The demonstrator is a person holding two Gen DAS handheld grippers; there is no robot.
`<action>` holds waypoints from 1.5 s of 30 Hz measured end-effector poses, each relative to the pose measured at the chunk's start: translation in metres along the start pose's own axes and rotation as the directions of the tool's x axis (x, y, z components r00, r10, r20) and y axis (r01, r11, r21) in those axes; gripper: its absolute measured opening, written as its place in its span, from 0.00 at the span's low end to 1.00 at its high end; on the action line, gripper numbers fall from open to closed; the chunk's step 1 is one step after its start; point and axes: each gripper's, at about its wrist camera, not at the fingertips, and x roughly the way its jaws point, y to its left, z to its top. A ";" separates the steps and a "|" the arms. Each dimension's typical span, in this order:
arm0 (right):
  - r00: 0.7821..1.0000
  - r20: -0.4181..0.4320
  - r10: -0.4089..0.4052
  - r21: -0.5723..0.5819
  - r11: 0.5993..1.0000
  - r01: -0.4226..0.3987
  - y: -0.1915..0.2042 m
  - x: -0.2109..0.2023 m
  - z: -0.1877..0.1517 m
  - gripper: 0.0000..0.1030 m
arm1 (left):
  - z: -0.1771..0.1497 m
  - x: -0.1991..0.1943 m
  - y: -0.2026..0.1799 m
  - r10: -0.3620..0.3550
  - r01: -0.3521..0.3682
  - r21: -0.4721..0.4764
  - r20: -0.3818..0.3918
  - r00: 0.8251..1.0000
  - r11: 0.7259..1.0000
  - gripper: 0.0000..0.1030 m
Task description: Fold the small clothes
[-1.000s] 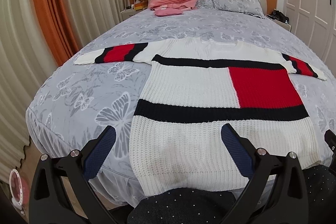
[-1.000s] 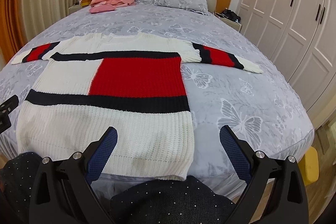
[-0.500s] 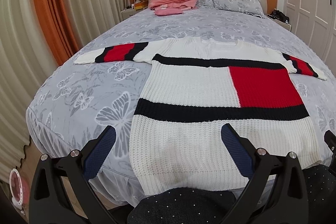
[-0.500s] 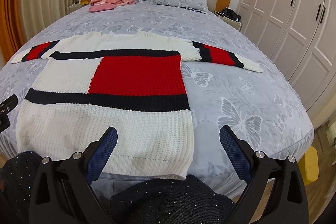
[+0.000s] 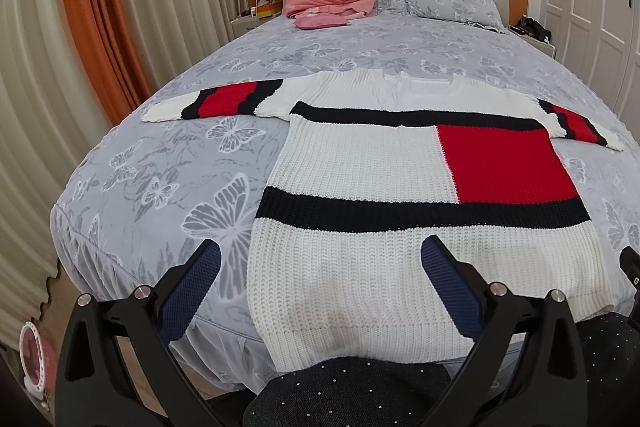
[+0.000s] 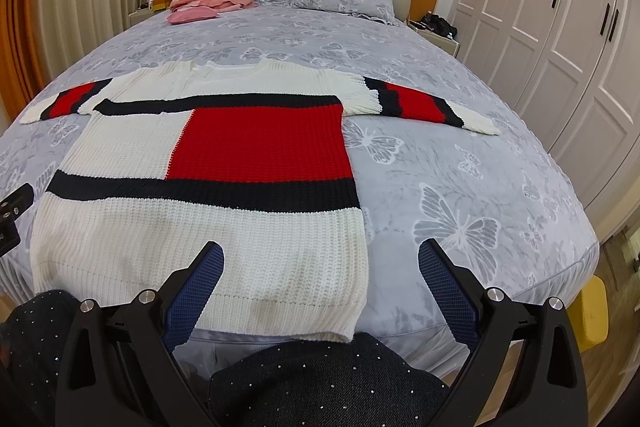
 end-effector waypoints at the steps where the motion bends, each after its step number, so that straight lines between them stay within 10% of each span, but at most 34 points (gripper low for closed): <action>1: 1.000 0.000 0.000 0.000 1.000 0.000 0.000 0.000 0.000 0.94 | 0.000 0.000 0.000 0.000 0.000 0.000 0.000 1.000 1.000 0.95; 45: 0.997 -0.055 0.062 0.074 0.996 -0.058 -0.042 0.027 0.029 0.93 | 0.012 0.002 -0.010 -0.003 0.005 0.059 -0.033 0.999 0.998 0.95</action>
